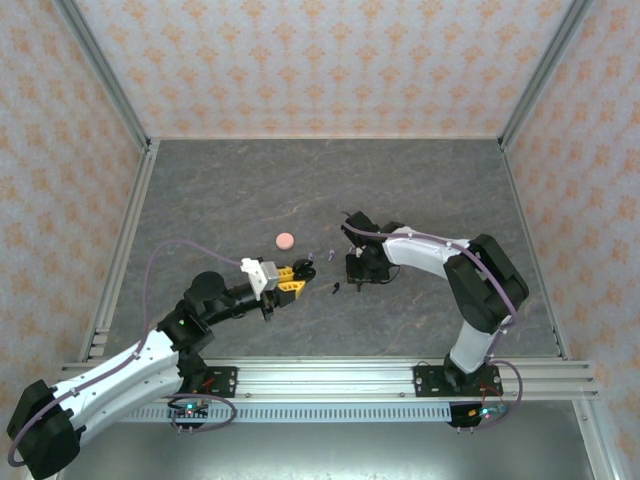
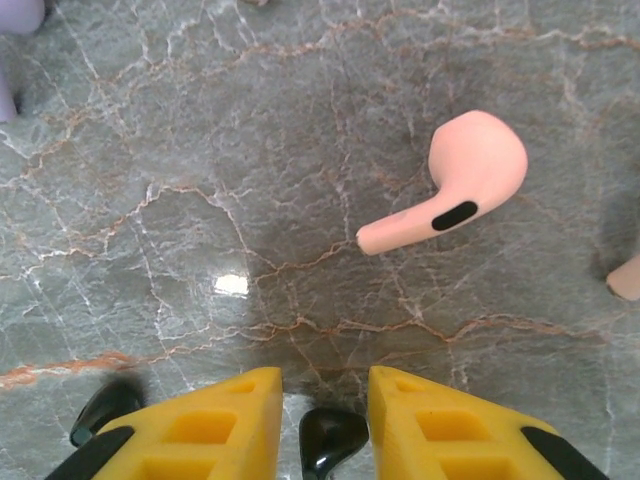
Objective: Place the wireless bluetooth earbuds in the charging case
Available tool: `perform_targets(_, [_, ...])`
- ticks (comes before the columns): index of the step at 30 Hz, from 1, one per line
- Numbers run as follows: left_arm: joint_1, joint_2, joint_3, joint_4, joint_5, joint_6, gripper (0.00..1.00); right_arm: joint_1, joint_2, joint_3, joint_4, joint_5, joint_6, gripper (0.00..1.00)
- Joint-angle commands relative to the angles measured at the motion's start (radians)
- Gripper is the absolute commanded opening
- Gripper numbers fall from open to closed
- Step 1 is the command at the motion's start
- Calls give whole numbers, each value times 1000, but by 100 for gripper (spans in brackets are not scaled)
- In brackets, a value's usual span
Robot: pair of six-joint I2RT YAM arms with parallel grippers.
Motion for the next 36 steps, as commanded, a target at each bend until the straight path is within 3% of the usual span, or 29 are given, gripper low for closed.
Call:
perform_targets(1, [-6,0,23,-2,-24,22,0,13,1,13,-70,12,-13,29])
perform_targets(20, [-5,2,29,-17,-41,20,0,14,-30,-13,-85,27,-21,29])
perform_targets(27, [-5,3,31,-17,-41,17,0,18,-29,-20,-65,21,-21,23])
perform_targets(36, [-5,27,24,33,-46,13,0,19,-214,-36,-17,43,-8,19])
